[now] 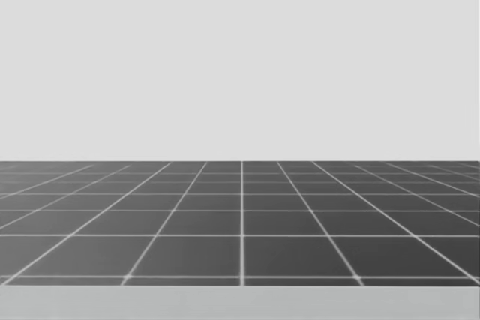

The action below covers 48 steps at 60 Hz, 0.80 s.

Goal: Watch the red light. When it turns green, pick up the object.

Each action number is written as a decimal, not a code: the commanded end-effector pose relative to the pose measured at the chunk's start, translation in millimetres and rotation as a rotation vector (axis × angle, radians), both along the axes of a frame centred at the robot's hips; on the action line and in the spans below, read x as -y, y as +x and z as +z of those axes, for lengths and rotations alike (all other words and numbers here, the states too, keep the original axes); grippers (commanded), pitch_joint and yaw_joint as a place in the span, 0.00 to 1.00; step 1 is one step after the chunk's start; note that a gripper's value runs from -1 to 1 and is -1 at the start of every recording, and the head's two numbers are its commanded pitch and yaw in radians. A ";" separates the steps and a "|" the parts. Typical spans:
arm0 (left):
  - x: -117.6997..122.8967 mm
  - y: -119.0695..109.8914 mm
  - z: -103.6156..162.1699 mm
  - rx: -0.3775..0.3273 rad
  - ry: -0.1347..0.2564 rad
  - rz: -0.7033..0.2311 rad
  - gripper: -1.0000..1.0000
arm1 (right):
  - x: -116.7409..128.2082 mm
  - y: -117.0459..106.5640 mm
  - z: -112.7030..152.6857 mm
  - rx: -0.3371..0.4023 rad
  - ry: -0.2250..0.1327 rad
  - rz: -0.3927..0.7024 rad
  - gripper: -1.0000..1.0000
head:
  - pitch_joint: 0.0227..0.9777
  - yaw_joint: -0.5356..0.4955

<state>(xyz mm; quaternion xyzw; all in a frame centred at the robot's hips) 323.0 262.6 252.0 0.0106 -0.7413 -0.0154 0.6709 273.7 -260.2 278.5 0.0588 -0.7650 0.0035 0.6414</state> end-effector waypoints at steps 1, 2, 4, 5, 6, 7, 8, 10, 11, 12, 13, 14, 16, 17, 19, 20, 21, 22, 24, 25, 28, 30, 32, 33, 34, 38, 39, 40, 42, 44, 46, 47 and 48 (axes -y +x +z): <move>-4.8 5.4 -9.4 -0.032 0.008 0.002 0.00 | 4.1 -2.4 -5.5 -0.028 0.002 -0.014 0.00 | 0.07 0.53; -4.9 5.4 -9.4 -0.032 0.008 0.002 0.00 | 4.1 -2.0 -5.6 -0.023 0.007 -0.008 0.00 | 0.07 0.53; -5.1 5.4 -9.4 -0.031 0.008 0.003 0.00 | 3.9 -1.8 -5.6 -0.019 0.011 0.008 0.00 | 0.07 0.53; -5.2 5.4 -9.3 -0.031 0.007 0.003 0.00 | 4.2 -1.7 -5.4 -0.017 0.013 0.016 0.00 | 0.07 0.53; -5.3 5.3 -9.3 -0.032 0.007 0.002 0.00 | 4.9 -1.5 -5.0 -0.014 0.017 0.022 0.00 | 0.08 0.53; -5.4 5.3 -9.3 -0.032 0.006 0.002 0.00 | 4.8 -1.2 -5.2 -0.015 0.015 0.018 0.00 | 0.08 0.53; -5.5 5.3 -9.3 -0.033 0.005 0.002 0.00 | 4.8 -1.4 -5.1 -0.015 0.013 0.015 0.00 | 0.08 0.53; -5.6 5.2 -9.3 -0.035 0.003 0.001 0.00 | 5.7 -1.3 -5.0 -0.028 0.006 0.018 0.00 | 0.10 0.53; -5.6 5.2 -9.3 -0.036 0.003 0.000 0.00 | 5.8 -1.2 -5.2 -0.031 0.006 0.018 0.00 | 0.11 0.53; -5.6 5.1 -9.3 -0.036 0.003 0.000 0.00 | 5.8 -1.1 -5.4 -0.032 0.006 0.016 0.00 | 0.12 0.53; -5.6 5.1 -9.4 -0.036 0.004 0.000 0.00 | 5.7 -1.1 -5.7 -0.032 0.004 0.014 0.00 | 0.13 0.53; -5.7 5.1 -9.4 -0.037 0.004 0.000 0.00 | 5.6 -0.9 -5.9 -0.032 0.001 0.015 0.00 | 0.15 0.53; -5.6 5.3 -9.6 -0.039 0.004 -0.002 0.00 | 5.3 -0.9 -6.2 -0.030 -0.004 0.015 0.00 | 0.18 0.53; -5.6 5.3 -9.8 -0.040 0.005 -0.003 0.00 | 5.2 -0.8 -6.3 -0.030 -0.004 0.015 0.00 | 0.20 0.53; -5.7 5.3 -10.0 -0.040 0.006 -0.003 0.00 | 5.2 -0.6 -6.5 -0.029 -0.004 0.015 0.00 | 0.22 0.53; -5.7 5.3 -10.1 -0.040 0.006 -0.003 0.00 | 5.1 -0.6 -6.6 -0.029 -0.005 0.016 0.00 | 0.23 0.53; -5.7 5.4 -10.2 -0.041 0.007 -0.003 0.00 | 5.1 -0.7 -6.8 -0.029 -0.007 0.016 0.00 | 0.24 0.53; -5.7 5.5 -10.3 -0.042 0.008 -0.003 0.00 | 5.0 -0.5 -6.9 -0.029 -0.009 0.014 0.00 | 0.27 0.53; -5.7 5.7 -10.4 -0.043 0.009 -0.004 0.00 | 5.1 -0.3 -6.9 -0.029 -0.009 0.013 0.00 | 0.29 0.53; -5.7 5.8 -10.5 -0.044 0.011 -0.005 0.00 | 5.3 -0.1 -7.0 -0.030 -0.009 0.011 0.00 | 0.31 0.53; -5.8 6.2 -10.6 -0.045 0.015 -0.005 0.00 | 5.2 -0.1 -6.9 -0.033 -0.011 0.009 0.00 | 0.35 0.53; -5.8 6.3 -10.6 -0.045 0.016 -0.005 0.00 | 5.4 0.0 -7.0 -0.033 -0.013 0.006 0.00 | 0.38 0.54; -5.7 6.4 -10.7 -0.045 0.017 -0.006 0.00 | 5.4 0.0 -6.9 -0.032 -0.013 0.006 0.00 | 0.40 0.54; -5.7 6.5 -10.8 -0.045 0.018 -0.006 0.00 | 5.4 0.0 -6.9 -0.032 -0.013 0.006 0.00 | 0.42 0.54; -5.7 6.5 -10.8 -0.045 0.019 -0.007 0.00 | 5.3 0.0 -6.9 -0.032 -0.014 0.005 0.00 | 0.43 0.54; -5.4 6.6 -10.8 -0.046 0.024 -0.009 0.00 | 5.0 0.1 -6.8 -0.032 -0.019 0.004 0.00 | 0.48 0.55; -5.4 6.6 -10.8 -0.047 0.026 -0.009 0.00 | 4.9 0.1 -6.5 -0.032 -0.019 0.003 0.00 | 0.49 0.55; -5.3 6.7 -10.8 -0.047 0.027 -0.009 0.00 | 5.0 0.1 -6.5 -0.031 -0.020 0.003 0.00 | 0.50 0.55; -5.3 6.9 -10.9 -0.047 0.029 -0.009 0.00 | 5.1 0.1 -6.3 -0.032 -0.019 0.002 0.00 | 0.52 0.55; -5.3 6.9 -10.8 -0.047 0.030 -0.009 0.00 | 5.0 0.0 -6.1 -0.032 -0.019 0.001 0.00 | 0.53 0.55; -5.2 7.0 -10.9 -0.047 0.034 -0.010 0.00 | 5.1 -0.1 -6.0 -0.031 -0.021 0.001 0.00 | 0.55 0.55; -5.1 6.9 -10.8 -0.047 0.034 -0.010 0.00 | 5.0 -0.2 -6.0 -0.031 -0.021 0.001 0.00 | 0.56 0.54; -5.1 6.9 -10.8 -0.046 0.035 -0.010 0.00 | 4.9 -0.2 -6.0 -0.031 -0.022 0.001 0.00 | 0.57 0.54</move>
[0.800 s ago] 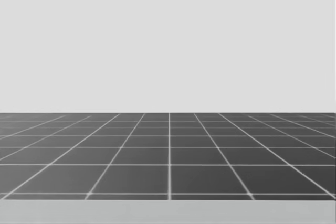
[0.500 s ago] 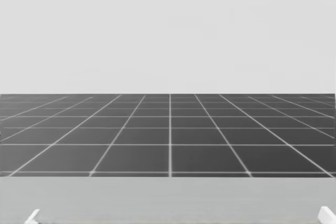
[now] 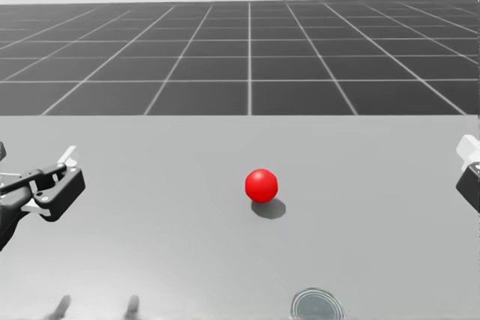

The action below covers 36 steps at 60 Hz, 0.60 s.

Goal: Watch the red light. When it turns green, pick up the object.

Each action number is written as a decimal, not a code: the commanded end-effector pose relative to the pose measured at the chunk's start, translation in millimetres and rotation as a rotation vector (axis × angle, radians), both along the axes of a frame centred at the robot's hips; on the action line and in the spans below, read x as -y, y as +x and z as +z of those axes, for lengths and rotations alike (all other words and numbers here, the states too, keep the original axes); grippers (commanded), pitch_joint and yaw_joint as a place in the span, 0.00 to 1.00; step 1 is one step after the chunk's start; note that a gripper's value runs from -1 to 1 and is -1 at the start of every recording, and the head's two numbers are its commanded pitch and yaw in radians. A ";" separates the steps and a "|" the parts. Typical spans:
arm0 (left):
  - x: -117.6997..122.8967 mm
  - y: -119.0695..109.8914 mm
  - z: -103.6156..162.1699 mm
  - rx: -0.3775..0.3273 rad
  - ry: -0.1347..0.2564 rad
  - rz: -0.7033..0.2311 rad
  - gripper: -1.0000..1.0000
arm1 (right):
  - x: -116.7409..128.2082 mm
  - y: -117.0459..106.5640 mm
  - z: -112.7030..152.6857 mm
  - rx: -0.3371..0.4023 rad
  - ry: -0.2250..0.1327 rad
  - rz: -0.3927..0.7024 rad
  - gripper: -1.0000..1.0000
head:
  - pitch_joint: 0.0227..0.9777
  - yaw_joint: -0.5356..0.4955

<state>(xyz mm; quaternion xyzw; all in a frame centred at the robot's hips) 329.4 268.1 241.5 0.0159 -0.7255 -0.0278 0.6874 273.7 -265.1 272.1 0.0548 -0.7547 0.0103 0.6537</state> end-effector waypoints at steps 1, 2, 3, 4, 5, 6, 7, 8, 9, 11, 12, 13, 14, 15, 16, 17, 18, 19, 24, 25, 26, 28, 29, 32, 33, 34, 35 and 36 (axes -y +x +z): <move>0.4 0.5 -0.3 0.000 0.010 -0.002 0.00 | 0.0 -0.1 0.5 0.001 -0.005 -0.002 0.00 | 0.58 0.54; 0.4 0.5 -0.3 0.000 0.010 -0.002 0.00 | -0.1 -0.2 0.5 0.001 -0.005 -0.003 0.00 | 0.58 0.54; 0.4 0.2 -0.3 0.000 0.010 -0.003 0.00 | -0.2 -0.5 0.5 0.001 -0.006 -0.003 0.00 | 0.59 0.54; 0.3 0.2 -0.3 0.000 0.011 -0.003 0.00 | -0.3 -0.5 0.5 0.001 -0.007 -0.002 0.00 | 0.60 0.54; 0.3 0.2 -0.3 0.000 0.011 -0.003 0.00 | -0.3 -0.5 0.4 0.001 -0.008 -0.002 0.00 | 0.61 0.53; 0.3 0.1 -0.3 0.000 0.012 -0.003 0.00 | -0.4 -0.5 0.3 0.001 -0.008 -0.002 0.00 | 0.61 0.53; 0.3 -0.1 -0.4 0.001 0.012 -0.003 0.00 | -0.7 -0.7 0.2 0.001 -0.009 -0.002 0.00 | 0.62 0.53; 0.2 -0.1 -0.3 0.001 0.012 -0.003 0.00 | -0.7 -0.7 0.1 0.001 -0.009 -0.002 0.00 | 0.62 0.53; 0.2 -0.2 -0.3 0.001 0.012 -0.003 0.00 | -0.8 -0.7 0.1 0.001 -0.009 -0.002 0.00 | 0.62 0.53; 0.2 -0.3 -0.3 0.001 0.013 -0.003 0.00 | -0.9 -0.7 0.1 0.001 -0.010 -0.002 0.00 | 0.63 0.52; 0.1 -0.3 -0.4 0.001 0.013 -0.003 0.00 | -0.9 -0.8 0.1 0.001 -0.010 -0.002 0.00 | 0.63 0.52; 0.1 -0.3 -0.4 0.001 0.014 -0.003 0.00 | -1.0 -0.9 0.2 0.002 -0.010 -0.002 0.00 | 0.63 0.52; 0.1 -0.4 -0.4 0.001 0.014 -0.003 0.00 | -1.0 -0.9 0.2 0.002 -0.010 -0.001 0.00 | 0.63 0.52; 0.2 -0.6 -0.4 0.002 0.014 -0.002 0.00 | -1.2 -1.1 0.2 0.002 -0.011 -0.001 0.00 | 0.63 0.52; 0.2 -0.6 -0.4 0.002 0.014 -0.002 0.00 | -1.2 -1.1 0.3 0.002 -0.011 -0.001 0.00 | 0.63 0.52; 0.2 -0.6 -0.4 0.002 0.014 -0.002 0.00 | -1.2 -1.2 0.3 0.002 -0.010 0.000 0.00 | 0.63 0.52; 0.2 -0.6 -0.4 0.002 0.015 -0.002 0.00 | -1.3 -1.2 0.3 0.002 -0.010 0.000 0.00 | 0.63 0.52; 0.3 -0.5 -0.3 0.002 0.015 -0.002 0.00 | -1.4 -1.0 0.3 0.003 -0.011 0.000 0.00 | 0.63 0.52; 0.3 -0.5 -0.2 0.003 0.015 0.000 0.00 | -1.8 -1.2 0.4 0.003 -0.012 0.002 0.00 | 0.63 0.51; 0.2 -0.5 -0.2 0.003 0.014 0.000 0.00 | -1.9 -1.3 0.5 0.004 -0.012 0.002 0.00 | 0.63 0.51; 0.2 -0.5 -0.1 0.003 0.014 0.000 0.00 | -1.9 -1.2 0.5 0.004 -0.012 0.003 0.00 | 0.63 0.51; 0.3 -0.4 -0.1 0.003 0.013 0.001 0.00 | -2.0 -1.1 0.4 0.004 -0.014 0.004 0.00 | 0.63 0.51; 0.3 -0.4 -0.1 0.004 0.013 0.001 0.00 | -2.0 -1.1 0.4 0.004 -0.014 0.004 0.00 | 0.63 0.51; 0.5 -0.5 0.0 0.005 0.013 0.000 0.00 | -2.4 -1.0 0.1 0.004 -0.017 0.006 0.00 | 0.63 0.51; 0.5 -0.5 0.0 0.005 0.012 0.000 0.00 | -2.4 -1.0 0.1 0.004 -0.017 0.006 0.00 | 0.63 0.51; 0.6 -0.5 0.1 0.006 0.012 0.000 0.00 | -2.5 -1.0 0.1 0.004 -0.017 0.006 0.00 | 0.63 0.51; 0.5 -0.4 0.1 0.006 0.012 0.000 0.00 | -2.6 -0.9 0.0 0.004 -0.017 0.006 0.00 | 0.63 0.51; 0.6 -0.4 0.1 0.007 0.012 0.000 0.00 | -2.7 -0.8 0.0 0.004 -0.018 0.006 0.00 | 0.63 0.51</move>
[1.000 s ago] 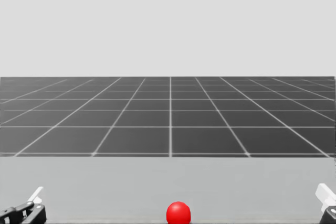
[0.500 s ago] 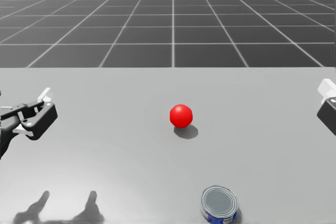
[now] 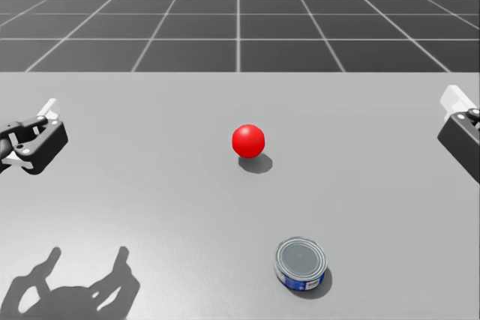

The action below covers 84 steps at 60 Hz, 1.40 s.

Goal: Watch the red light. When it turns green, pick up the object.

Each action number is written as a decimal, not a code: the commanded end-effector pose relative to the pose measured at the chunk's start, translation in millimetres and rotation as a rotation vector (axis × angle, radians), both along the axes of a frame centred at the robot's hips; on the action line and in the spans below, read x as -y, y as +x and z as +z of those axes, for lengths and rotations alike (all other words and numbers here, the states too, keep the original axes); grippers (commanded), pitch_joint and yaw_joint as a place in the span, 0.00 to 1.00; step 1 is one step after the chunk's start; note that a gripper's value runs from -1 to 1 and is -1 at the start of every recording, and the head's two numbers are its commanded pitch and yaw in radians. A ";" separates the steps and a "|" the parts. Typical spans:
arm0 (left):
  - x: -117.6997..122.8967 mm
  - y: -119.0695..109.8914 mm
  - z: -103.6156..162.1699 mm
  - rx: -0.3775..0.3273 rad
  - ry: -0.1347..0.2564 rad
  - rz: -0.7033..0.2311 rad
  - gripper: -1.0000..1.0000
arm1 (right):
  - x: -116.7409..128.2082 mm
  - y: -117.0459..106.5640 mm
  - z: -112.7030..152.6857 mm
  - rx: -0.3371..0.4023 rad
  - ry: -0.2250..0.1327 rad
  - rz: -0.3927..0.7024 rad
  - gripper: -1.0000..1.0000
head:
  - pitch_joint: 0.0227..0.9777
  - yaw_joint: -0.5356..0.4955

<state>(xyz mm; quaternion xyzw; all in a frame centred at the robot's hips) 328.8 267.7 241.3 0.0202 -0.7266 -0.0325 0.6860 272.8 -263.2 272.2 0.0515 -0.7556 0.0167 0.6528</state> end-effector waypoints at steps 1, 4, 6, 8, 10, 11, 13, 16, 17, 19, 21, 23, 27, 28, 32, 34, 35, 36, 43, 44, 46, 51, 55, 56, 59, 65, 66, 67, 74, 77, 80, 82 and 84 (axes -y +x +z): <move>0.1 0.2 0.4 0.003 -0.001 0.000 0.00 | -0.9 0.1 -0.2 0.000 -0.006 0.003 0.00 | 0.63 0.51; 0.0 0.1 0.5 0.005 -0.002 0.000 0.00 | -0.9 0.1 -0.2 0.001 -0.005 0.002 0.00 | 0.64 0.51; 0.0 0.1 0.6 0.006 -0.003 0.001 0.00 | -0.9 0.1 -0.2 0.001 -0.006 0.002 0.00 | 0.64 0.51; 0.1 0.0 0.7 0.006 -0.004 0.000 0.00 | -0.9 0.1 -0.3 0.001 -0.006 0.002 0.00 | 0.64 0.52; 0.1 0.0 0.7 0.007 -0.004 0.000 0.00 | -0.9 0.1 -0.3 0.002 -0.006 0.002 0.00 | 0.64 0.51; 0.1 -0.1 0.8 0.007 -0.005 0.000 0.00 | -0.8 0.1 -0.3 0.002 -0.006 0.002 0.00 | 0.64 0.51; 0.2 -0.1 0.8 0.007 -0.005 -0.001 0.00 | -0.9 0.1 -0.3 0.002 -0.007 0.002 0.00 | 0.64 0.51; 0.2 -0.2 0.7 0.008 -0.004 -0.001 0.00 | -0.9 0.1 -0.4 0.002 -0.007 0.002 0.00 | 0.64 0.51; 0.3 -0.2 0.7 0.008 -0.004 -0.001 0.00 | -0.9 0.2 -0.4 0.002 -0.007 0.002 0.00 | 0.64 0.51; 0.1 -0.4 0.6 0.008 -0.004 -0.001 0.00 | -0.9 0.2 -0.4 0.002 -0.006 0.001 0.00 | 0.64 0.51; 0.1 -0.4 0.6 0.008 -0.003 -0.001 0.00 | -0.8 0.2 -0.4 0.002 -0.007 0.001 0.00 | 0.64 0.51; 0.0 -0.5 0.6 0.008 -0.003 -0.001 0.00 | -0.8 0.1 -0.4 0.002 -0.007 0.001 0.00 | 0.64 0.51; 0.0 -0.4 0.6 0.009 -0.001 -0.001 0.00 | -0.8 0.2 -0.4 0.002 -0.007 0.000 0.00 | 0.64 0.51; 0.0 -0.4 0.5 0.009 -0.001 -0.001 0.00 | -0.8 0.3 -0.4 0.002 -0.007 0.000 0.00 | 0.64 0.51; 0.1 -0.4 0.4 0.009 0.000 -0.001 0.00 | -0.7 0.2 -0.4 0.002 -0.008 -0.002 0.00 | 0.64 0.51; 0.1 -0.5 0.4 0.009 0.001 -0.001 0.00 | -0.7 0.2 -0.4 0.003 -0.008 -0.003 0.00 | 0.64 0.51; 0.1 -0.5 0.4 0.008 0.001 -0.001 0.00 | -0.6 0.2 -0.4 0.003 -0.008 -0.003 0.00 | 0.63 0.51; 0.1 -0.5 0.3 0.008 0.001 -0.001 0.00 | -0.5 0.3 -0.4 0.003 -0.008 -0.003 0.00 | 0.63 0.51; 0.3 -0.6 0.3 0.008 0.002 -0.002 0.00 | 0.1 0.1 -0.2 0.004 -0.006 -0.004 0.00 | 0.63 0.51; 0.3 -0.6 0.3 0.008 0.002 -0.002 0.00 | 0.1 0.1 -0.3 0.004 -0.006 -0.004 0.00 | 0.63 0.51; 0.2 -0.6 0.3 0.008 0.002 -0.001 0.00 | 0.2 0.1 -0.3 0.004 -0.007 -0.005 0.00 | 0.63 0.51; 0.2 -0.5 0.5 0.007 0.001 -0.002 0.00 | 0.1 0.2 -0.1 0.004 -0.006 -0.004 0.00 | 0.63 0.51; 0.2 -0.5 0.5 0.007 0.001 -0.002 0.00 | 0.3 0.3 0.0 0.004 -0.005 -0.004 0.00 | 0.63 0.50; 0.2 -0.5 0.5 0.007 0.001 -0.002 0.00 | 0.3 0.3 0.1 0.005 -0.005 -0.004 0.00 | 0.63 0.50; 0.3 -0.5 0.6 0.007 0.001 -0.002 0.00 | 0.4 0.2 0.1 0.005 -0.005 -0.004 0.00 | 0.63 0.50; 0.3 -0.5 0.6 0.007 0.002 -0.002 0.00 | 0.7 0.2 0.3 0.006 -0.005 -0.005 0.00 | 0.63 0.50; 0.3 -0.5 0.6 0.007 0.002 -0.002 0.00 | 0.8 0.2 0.4 0.006 -0.005 -0.005 0.00 | 0.63 0.50; 0.3 -0.5 0.6 0.007 0.002 -0.002 0.00 | 0.8 0.2 0.4 0.006 -0.004 -0.005 0.00 | 0.63 0.50; 0.2 -0.7 0.7 0.008 0.003 -0.002 0.00 | 1.0 0.2 0.5 0.007 -0.005 -0.007 0.00 | 0.64 0.50; 0.3 -0.7 0.7 0.007 0.003 -0.003 0.00 | 1.0 0.3 0.6 0.007 -0.005 -0.006 0.00 | 0.64 0.50; 0.3 -0.7 0.6 0.006 0.004 -0.004 0.00 | 0.8 0.3 0.3 0.006 -0.005 -0.007 0.00 | 0.66 0.49; 0.4 -0.8 0.6 0.006 0.004 -0.005 0.00 | 0.9 0.3 0.3 0.006 -0.005 -0.007 0.00 | 0.68 0.48; 0.4 -0.7 0.6 0.006 0.005 -0.006 0.00 | 0.8 0.3 0.4 0.006 -0.008 -0.008 0.00 | 0.72 0.46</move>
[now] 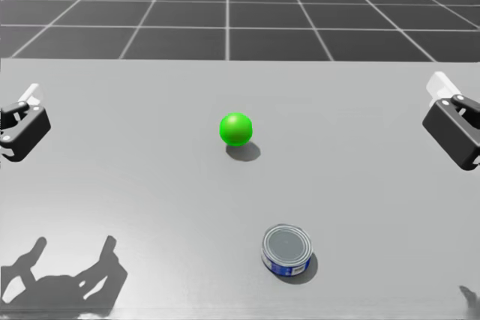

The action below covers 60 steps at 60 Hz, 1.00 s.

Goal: Watch the red light. When it turns green, pick up the object.

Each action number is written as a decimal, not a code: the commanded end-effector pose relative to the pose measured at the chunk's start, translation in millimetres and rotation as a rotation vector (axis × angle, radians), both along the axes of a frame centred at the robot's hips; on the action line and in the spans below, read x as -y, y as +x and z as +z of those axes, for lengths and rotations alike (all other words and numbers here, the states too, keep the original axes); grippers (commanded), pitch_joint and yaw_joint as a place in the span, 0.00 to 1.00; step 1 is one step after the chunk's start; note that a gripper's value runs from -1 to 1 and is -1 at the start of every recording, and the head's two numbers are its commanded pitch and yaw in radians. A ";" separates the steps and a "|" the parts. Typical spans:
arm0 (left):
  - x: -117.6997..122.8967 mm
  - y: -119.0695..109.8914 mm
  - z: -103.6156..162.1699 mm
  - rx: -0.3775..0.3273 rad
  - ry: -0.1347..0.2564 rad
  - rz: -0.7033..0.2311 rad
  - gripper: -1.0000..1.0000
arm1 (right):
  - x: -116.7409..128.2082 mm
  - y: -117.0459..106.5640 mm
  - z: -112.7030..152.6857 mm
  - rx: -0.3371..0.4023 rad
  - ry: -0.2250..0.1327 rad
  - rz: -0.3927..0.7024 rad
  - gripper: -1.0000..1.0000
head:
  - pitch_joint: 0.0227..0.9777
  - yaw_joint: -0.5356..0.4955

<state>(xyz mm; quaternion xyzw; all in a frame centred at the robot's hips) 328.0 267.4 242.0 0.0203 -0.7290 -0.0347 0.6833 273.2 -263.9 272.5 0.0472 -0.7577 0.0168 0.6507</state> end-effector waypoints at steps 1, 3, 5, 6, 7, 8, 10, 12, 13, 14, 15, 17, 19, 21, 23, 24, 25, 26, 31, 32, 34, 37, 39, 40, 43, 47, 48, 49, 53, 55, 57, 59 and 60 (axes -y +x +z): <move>0.1 0.1 -0.1 -0.001 0.002 -0.003 0.00 | 0.2 -0.1 0.1 0.000 -0.002 -0.002 0.00 | 0.73 0.46; 0.2 0.1 -0.1 -0.001 0.002 -0.004 0.00 | 0.3 -0.1 0.2 0.000 -0.003 -0.003 0.00 | 0.74 0.45; 0.2 0.1 -0.2 -0.001 0.003 -0.004 0.00 | 0.1 -0.2 0.3 0.001 -0.003 -0.003 0.00 | 0.77 0.44; 0.2 0.1 -0.2 -0.001 0.003 -0.005 0.00 | 0.1 -0.2 0.3 0.001 -0.003 -0.003 0.00 | 0.78 0.44; 0.3 0.1 -0.2 -0.001 0.004 -0.005 0.00 | 0.1 -0.3 0.4 0.001 -0.004 -0.003 0.00 | 0.79 0.43; 0.3 0.1 -0.2 -0.001 0.005 -0.006 0.00 | 0.1 -0.2 0.4 0.001 -0.003 -0.003 0.00 | 0.81 0.43; 0.3 0.1 -0.1 -0.001 0.005 -0.006 0.00 | 0.0 -0.1 0.4 0.000 -0.003 -0.003 0.00 | 0.82 0.43; 0.6 0.1 0.1 0.000 0.005 -0.007 0.00 | -0.2 0.0 0.4 0.001 -0.005 -0.002 0.00 | 0.83 0.42; 0.7 0.1 0.1 0.000 0.006 -0.008 0.00 | -0.2 0.1 0.5 0.001 -0.005 -0.002 0.00 | 0.84 0.42; 0.9 0.2 0.1 -0.001 0.007 -0.008 0.00 | -0.3 0.1 0.6 0.001 -0.005 -0.002 0.00 | 0.86 0.41; 1.1 0.1 0.1 -0.001 0.007 -0.009 0.00 | -0.3 0.2 0.6 0.001 -0.005 -0.002 0.00 | 0.86 0.41; 1.6 0.1 0.2 -0.001 0.008 -0.011 0.00 | -0.3 0.4 0.7 0.001 -0.005 -0.002 0.00 | 0.88 0.41; 1.8 0.0 0.2 -0.001 0.008 -0.012 0.00 | -0.3 0.5 0.7 0.002 -0.005 -0.002 0.00 | 0.89 0.41; 2.5 -0.2 0.1 -0.001 0.010 -0.014 0.00 | -0.1 0.4 0.8 0.003 -0.004 -0.002 0.00 | 0.91 0.40; 2.7 -0.2 0.1 -0.001 0.010 -0.014 0.00 | 0.0 0.4 0.9 0.003 -0.003 -0.002 0.00 | 0.91 0.40; 3.1 -0.5 0.2 -0.001 0.011 -0.015 0.00 | 0.1 0.4 0.9 0.003 -0.004 -0.002 0.00 | 0.91 0.40; 3.3 -0.7 0.2 -0.001 0.011 -0.015 0.00 | 0.1 0.4 0.8 0.003 -0.004 -0.002 0.00 | 0.92 0.39; 3.5 -0.8 0.2 -0.001 0.011 -0.015 0.00 | 0.0 0.6 0.6 0.003 -0.006 -0.003 0.00 | 0.92 0.39; 4.2 -1.3 0.5 -0.001 0.011 -0.015 0.00 | -0.6 0.7 0.1 0.005 -0.021 -0.002 0.00 | 0.92 0.39; 4.4 -1.6 0.6 -0.001 0.011 -0.015 0.00 | -1.2 1.0 -0.6 0.002 -0.027 0.003 0.00 | 0.92 0.40; 4.4 -1.6 0.6 -0.001 0.010 -0.015 0.00 | -2.2 1.3 -1.4 -0.004 -0.033 0.009 0.00 | 0.92 0.40; 4.6 -2.0 0.6 -0.002 0.009 -0.014 0.00 | -4.3 0.7 -1.6 -0.027 -0.032 0.046 0.00 | 0.91 0.40; 4.5 -2.1 0.5 -0.003 0.007 -0.014 0.00 | -6.1 1.0 -2.4 -0.036 -0.019 0.062 0.00 | 0.91 0.41; 4.5 -2.1 0.5 -0.003 0.006 -0.014 0.00 | -7.0 0.8 -2.9 -0.040 -0.019 0.067 0.00 | 0.91 0.41; 4.5 -2.1 0.2 -0.004 0.005 -0.012 0.00 | -11.4 0.5 -5.0 -0.054 -0.036 0.096 0.00 | 0.91 0.41; 4.8 -2.3 0.1 -0.005 0.004 -0.013 0.00 | -16.9 -2.5 -5.8 -0.090 -0.026 0.159 0.00 | 0.91 0.41; 4.5 -2.0 0.1 -0.005 0.004 -0.013 0.00 | -18.0 -3.4 -6.1 -0.095 -0.032 0.169 0.00 | 0.91 0.41; 4.2 -1.7 0.0 -0.005 0.004 -0.013 0.00 | -19.0 -4.2 -6.3 -0.101 -0.040 0.180 0.00 | 0.91 0.41; 4.0 -1.2 -0.1 -0.006 0.005 -0.014 0.00 | -21.7 -9.4 -6.9 -0.140 -0.062 0.251 0.00 | 0.91 0.41; 4.3 -1.1 -0.3 -0.006 0.006 -0.015 0.00 | -22.2 -11.8 -7.0 -0.169 -0.064 0.287 0.00 | 0.91 0.41; 4.4 -0.8 -0.5 -0.006 0.008 -0.015 0.00 | -22.2 -12.6 -7.5 -0.180 -0.068 0.304 0.00 | 0.91 0.41; 4.7 -0.9 -0.7 -0.007 0.009 -0.016 0.00 | -22.3 -14.2 -8.3 -0.202 -0.069 0.332 0.00 | 0.91 0.41; 4.6 -0.9 -0.8 -0.007 0.009 -0.016 0.00 | -22.3 -14.7 -9.0 -0.210 -0.068 0.341 0.00 | 0.91 0.41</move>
